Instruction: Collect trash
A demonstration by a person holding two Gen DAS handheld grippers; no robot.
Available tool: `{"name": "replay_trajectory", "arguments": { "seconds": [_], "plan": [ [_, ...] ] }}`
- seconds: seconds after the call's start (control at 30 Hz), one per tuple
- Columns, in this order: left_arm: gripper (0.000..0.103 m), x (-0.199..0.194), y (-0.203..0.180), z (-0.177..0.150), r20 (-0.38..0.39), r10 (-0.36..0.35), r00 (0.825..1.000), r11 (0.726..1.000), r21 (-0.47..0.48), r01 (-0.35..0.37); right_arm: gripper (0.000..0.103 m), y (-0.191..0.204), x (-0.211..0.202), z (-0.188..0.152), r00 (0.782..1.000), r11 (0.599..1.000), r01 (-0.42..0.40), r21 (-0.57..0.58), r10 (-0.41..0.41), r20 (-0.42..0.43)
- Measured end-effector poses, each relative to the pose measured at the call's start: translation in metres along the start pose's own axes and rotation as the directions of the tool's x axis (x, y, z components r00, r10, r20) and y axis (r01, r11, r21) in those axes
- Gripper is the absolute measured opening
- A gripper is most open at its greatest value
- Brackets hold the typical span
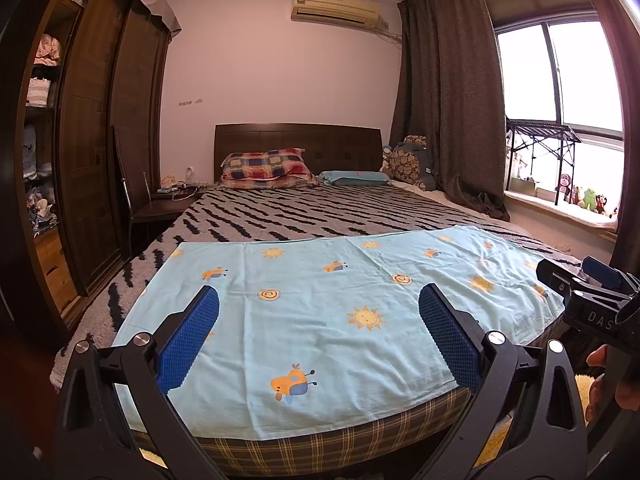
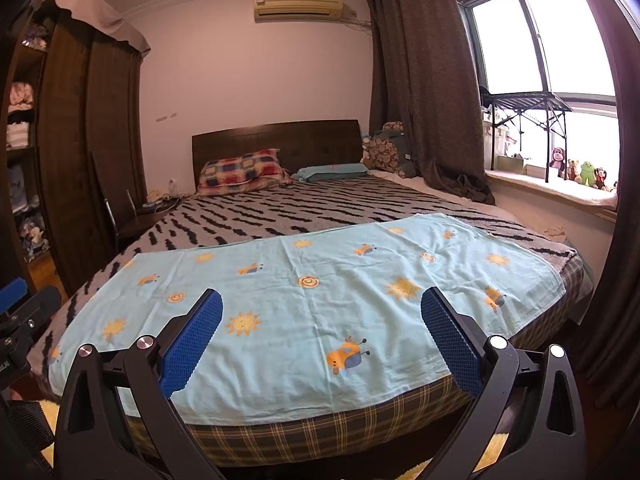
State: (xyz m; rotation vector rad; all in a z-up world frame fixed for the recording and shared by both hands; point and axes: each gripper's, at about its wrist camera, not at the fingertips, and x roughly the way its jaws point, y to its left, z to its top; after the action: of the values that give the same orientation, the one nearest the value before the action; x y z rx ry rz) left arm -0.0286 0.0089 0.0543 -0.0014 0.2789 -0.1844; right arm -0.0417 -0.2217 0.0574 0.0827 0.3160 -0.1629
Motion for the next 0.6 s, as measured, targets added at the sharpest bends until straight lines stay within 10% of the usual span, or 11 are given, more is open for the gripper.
{"name": "replay_trajectory", "arguments": {
  "seconds": [0.6],
  "plan": [
    [0.095, -0.0013, 0.0014, -0.002, 0.001, 0.0, 1.0, 1.0, 0.002, 0.0, 0.1, 0.0018, 0.0003, -0.0015, 1.0, 1.0, 0.006, 0.004, -0.006, 0.001]
  ]
}}
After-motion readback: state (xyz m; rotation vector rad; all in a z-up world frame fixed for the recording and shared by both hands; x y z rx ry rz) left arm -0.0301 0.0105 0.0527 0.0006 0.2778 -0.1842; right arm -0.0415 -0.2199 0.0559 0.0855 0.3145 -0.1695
